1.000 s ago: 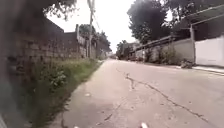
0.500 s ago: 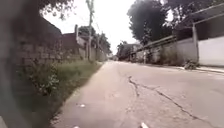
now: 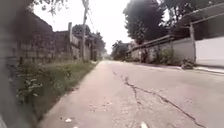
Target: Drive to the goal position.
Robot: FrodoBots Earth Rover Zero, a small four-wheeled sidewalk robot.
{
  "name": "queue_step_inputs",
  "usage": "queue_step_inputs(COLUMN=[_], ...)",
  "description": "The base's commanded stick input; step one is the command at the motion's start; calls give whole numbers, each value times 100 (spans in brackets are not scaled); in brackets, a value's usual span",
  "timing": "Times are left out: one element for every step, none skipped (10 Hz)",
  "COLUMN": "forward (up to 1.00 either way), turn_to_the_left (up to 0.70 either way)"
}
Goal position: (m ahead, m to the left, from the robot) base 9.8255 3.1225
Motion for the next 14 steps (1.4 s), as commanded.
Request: queue_step_inputs(forward=[70, 70, 70, 70, 70, 70, 70, 70, 70, 70, 70, 70, 70, 70], turn_to_the_left=[0, 0, 0, 0, 21, 18, 5, 0, 0, 0, 0, 0, 0, 0])
